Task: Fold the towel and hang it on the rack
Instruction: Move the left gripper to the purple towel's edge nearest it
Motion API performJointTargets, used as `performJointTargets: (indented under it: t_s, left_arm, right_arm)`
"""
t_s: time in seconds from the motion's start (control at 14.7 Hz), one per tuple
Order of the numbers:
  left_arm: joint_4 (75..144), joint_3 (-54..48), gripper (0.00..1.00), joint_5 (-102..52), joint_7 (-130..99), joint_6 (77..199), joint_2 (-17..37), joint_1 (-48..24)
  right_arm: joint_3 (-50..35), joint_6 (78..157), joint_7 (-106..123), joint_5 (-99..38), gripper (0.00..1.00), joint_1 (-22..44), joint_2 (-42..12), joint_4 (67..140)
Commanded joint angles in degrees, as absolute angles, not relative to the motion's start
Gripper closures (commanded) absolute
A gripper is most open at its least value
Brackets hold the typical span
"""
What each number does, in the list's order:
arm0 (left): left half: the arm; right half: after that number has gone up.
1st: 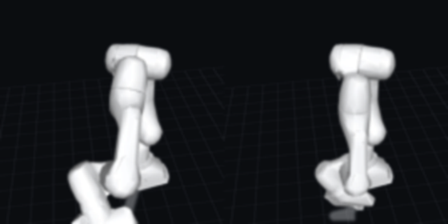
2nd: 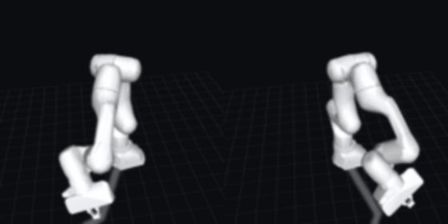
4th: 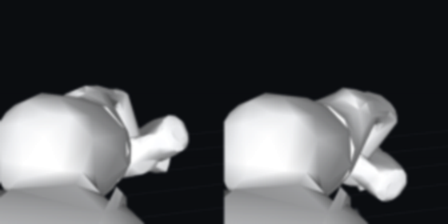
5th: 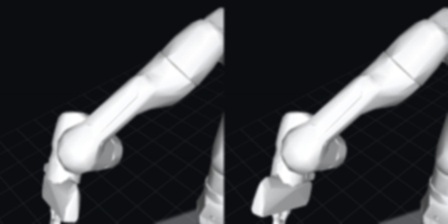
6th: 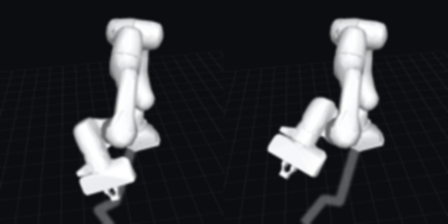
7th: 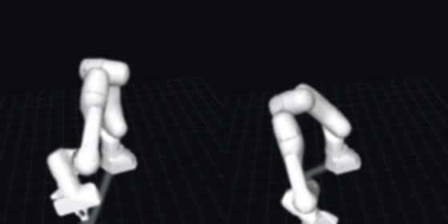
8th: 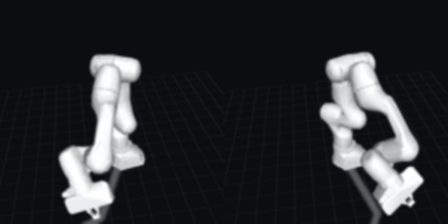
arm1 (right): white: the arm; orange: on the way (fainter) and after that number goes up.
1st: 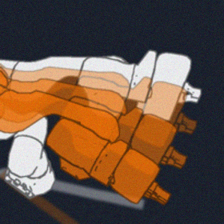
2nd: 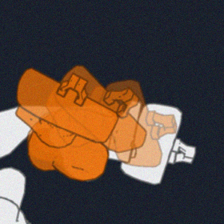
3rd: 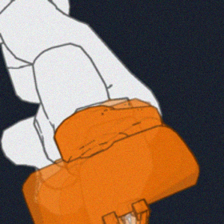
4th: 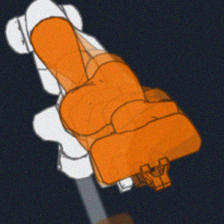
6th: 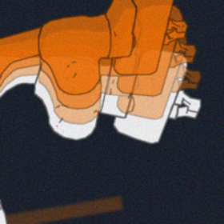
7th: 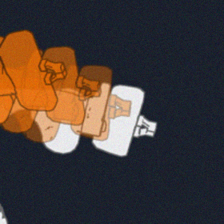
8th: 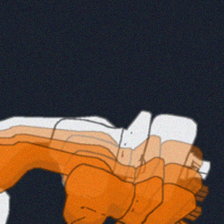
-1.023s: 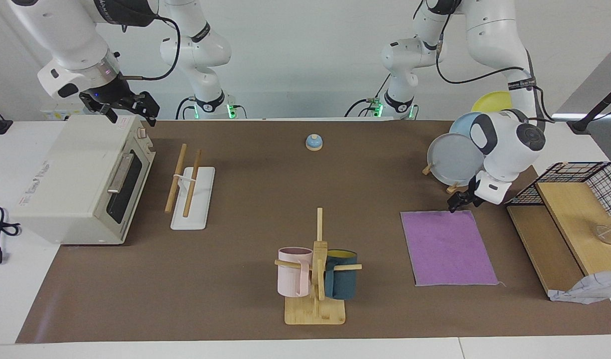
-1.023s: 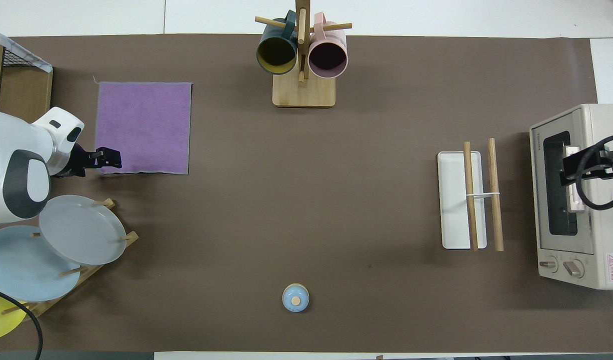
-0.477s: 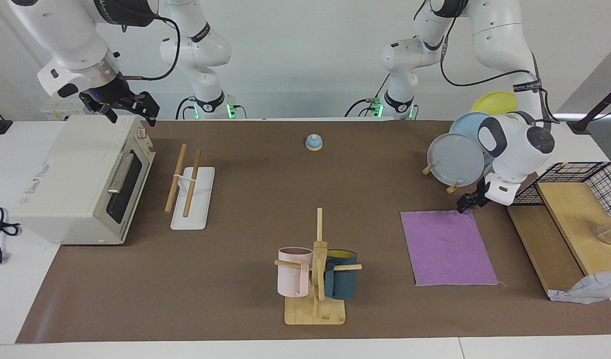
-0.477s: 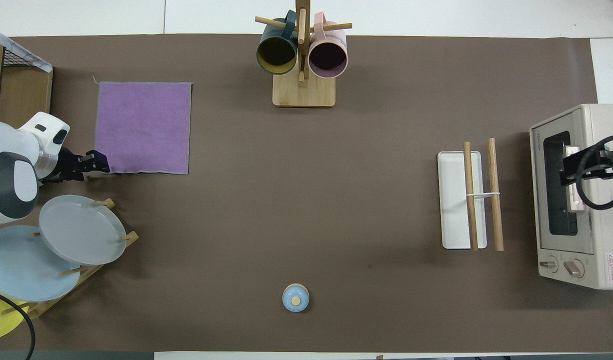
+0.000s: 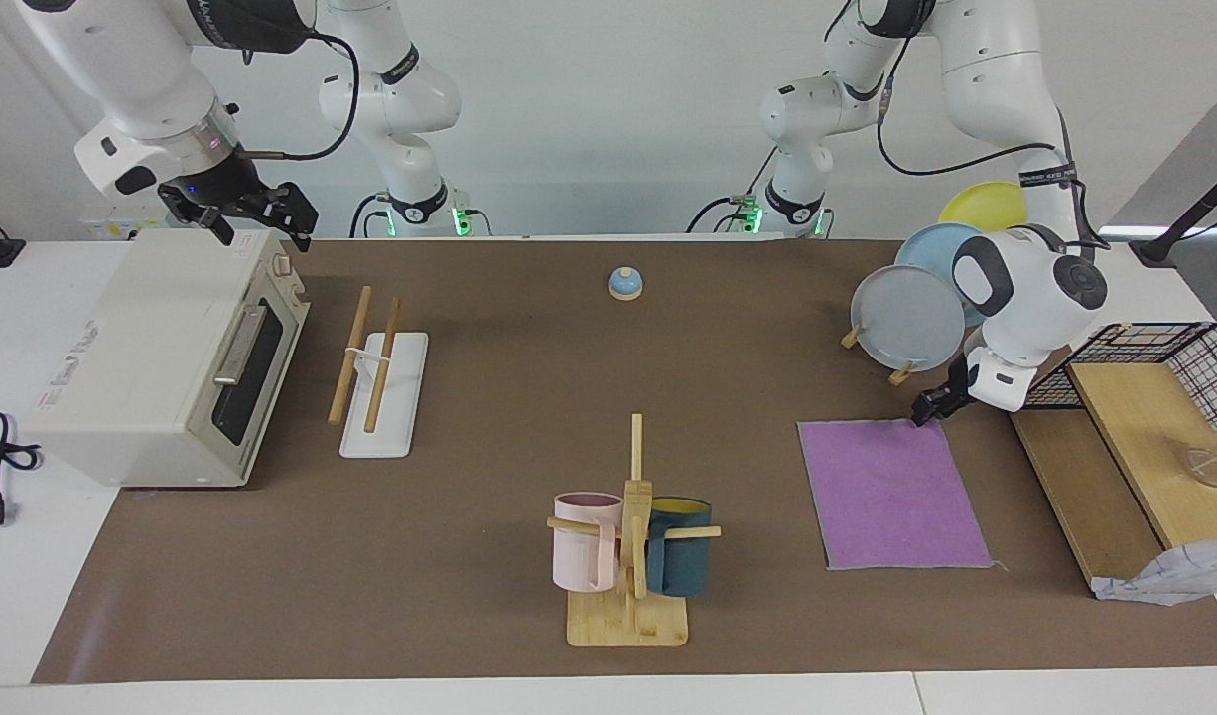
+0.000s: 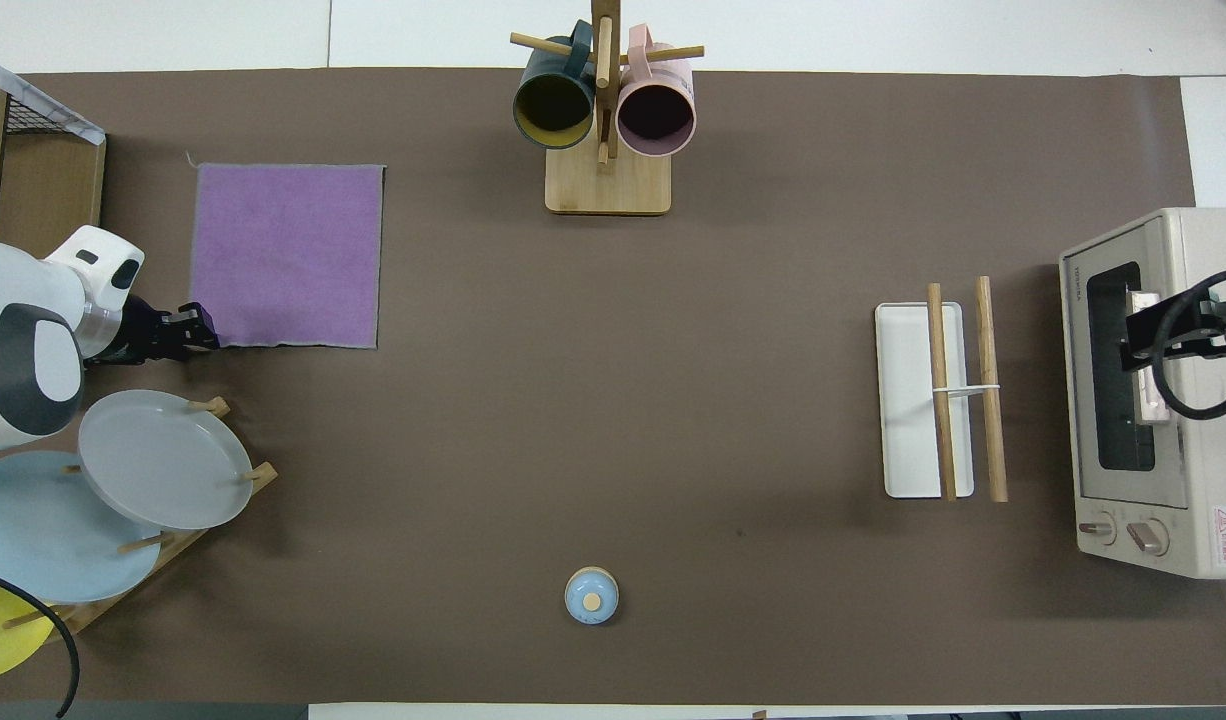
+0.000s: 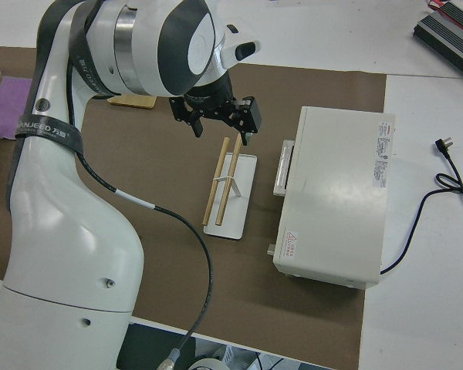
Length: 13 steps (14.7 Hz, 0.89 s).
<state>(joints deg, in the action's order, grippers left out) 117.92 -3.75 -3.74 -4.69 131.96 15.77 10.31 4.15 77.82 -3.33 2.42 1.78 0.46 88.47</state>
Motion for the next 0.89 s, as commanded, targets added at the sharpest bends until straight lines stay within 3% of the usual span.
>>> performJointTargets:
  t_s: [0.0,0.07,0.82]
  left_arm:
    - [117.16,-4.04,0.87,-4.22,-4.66,132.71,16.52,10.64]
    - [117.25,-4.04,1.0,-4.22,-4.48,132.71,16.52,10.63]
    - [115.49,-4.04,1.0,-2.99,1.75,131.23,13.01,6.86]
  right_arm:
    - [3.69,78.57,-2.29,2.46,0.0,0.97,0.97,89.21]
    - [3.69,78.57,-2.29,2.46,0.0,0.97,0.97,89.21]
    - [3.69,78.57,-2.29,2.46,0.0,0.97,0.97,89.21]
